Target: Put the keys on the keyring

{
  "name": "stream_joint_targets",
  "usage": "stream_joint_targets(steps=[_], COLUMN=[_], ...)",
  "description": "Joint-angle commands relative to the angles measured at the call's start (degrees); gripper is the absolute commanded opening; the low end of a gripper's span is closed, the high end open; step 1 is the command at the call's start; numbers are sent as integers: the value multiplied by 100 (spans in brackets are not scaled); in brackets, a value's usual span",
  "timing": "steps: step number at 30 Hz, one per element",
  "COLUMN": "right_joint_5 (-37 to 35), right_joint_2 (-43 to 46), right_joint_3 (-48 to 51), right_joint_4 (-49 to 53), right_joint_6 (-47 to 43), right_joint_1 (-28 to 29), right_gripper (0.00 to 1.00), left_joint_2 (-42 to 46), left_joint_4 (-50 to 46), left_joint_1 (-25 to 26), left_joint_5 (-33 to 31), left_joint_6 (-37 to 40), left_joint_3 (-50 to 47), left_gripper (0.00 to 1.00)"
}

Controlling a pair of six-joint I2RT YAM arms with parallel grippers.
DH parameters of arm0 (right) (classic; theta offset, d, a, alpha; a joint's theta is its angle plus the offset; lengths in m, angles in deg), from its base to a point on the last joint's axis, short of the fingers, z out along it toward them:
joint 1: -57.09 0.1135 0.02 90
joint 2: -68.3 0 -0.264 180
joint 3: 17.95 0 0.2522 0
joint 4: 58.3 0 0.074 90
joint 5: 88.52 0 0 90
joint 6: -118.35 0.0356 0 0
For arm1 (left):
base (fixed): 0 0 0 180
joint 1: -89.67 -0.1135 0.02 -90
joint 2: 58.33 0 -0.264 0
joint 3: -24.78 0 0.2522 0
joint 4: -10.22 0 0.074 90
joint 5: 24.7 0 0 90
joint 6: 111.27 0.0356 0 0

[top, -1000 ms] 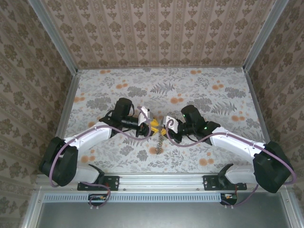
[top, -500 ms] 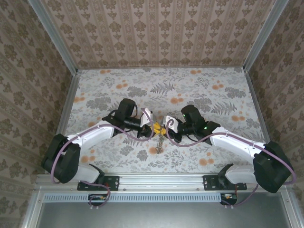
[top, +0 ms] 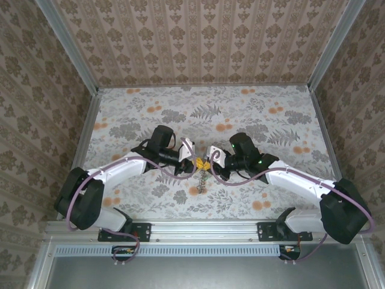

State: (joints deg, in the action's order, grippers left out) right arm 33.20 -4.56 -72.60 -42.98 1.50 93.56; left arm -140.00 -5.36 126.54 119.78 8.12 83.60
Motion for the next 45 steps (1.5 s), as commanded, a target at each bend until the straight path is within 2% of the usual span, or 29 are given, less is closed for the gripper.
stream_joint_targets(steps=[1, 4, 8, 13, 23, 33, 39, 45], right_joint_5=[216, 136, -39, -170, -268, -571, -335, -215], right_joint_2=[-18, -9, 94, 204, 228, 334, 307, 281], right_joint_3=[-184, -161, 79, 311, 388, 341, 283, 216], right_joint_4=[-164, -156, -360, -490, -956, -679, -776, -699], right_joint_6=[43, 81, 106, 19, -35, -517, -497, -474], right_joint_1=[18, 18, 23, 12, 16, -8, -17, -43], right_gripper=[0, 3, 13, 17, 10, 0, 0, 0], left_joint_2=[-111, -104, 65, 325, 441, 476, 348, 194], left_joint_4=[-134, -136, 432, 883, 873, 888, 420, 209], left_joint_1=[75, 77, 84, 89, 222, 251, 255, 252], left_joint_5=[170, 125, -97, -415, -695, -757, -492, -437], left_joint_6=[194, 250, 15, -131, 39, 13, 175, 304], left_joint_3=[214, 205, -62, -335, -405, -439, -242, -81], left_gripper=[9, 0, 0, 0, 0, 0, 12, 15])
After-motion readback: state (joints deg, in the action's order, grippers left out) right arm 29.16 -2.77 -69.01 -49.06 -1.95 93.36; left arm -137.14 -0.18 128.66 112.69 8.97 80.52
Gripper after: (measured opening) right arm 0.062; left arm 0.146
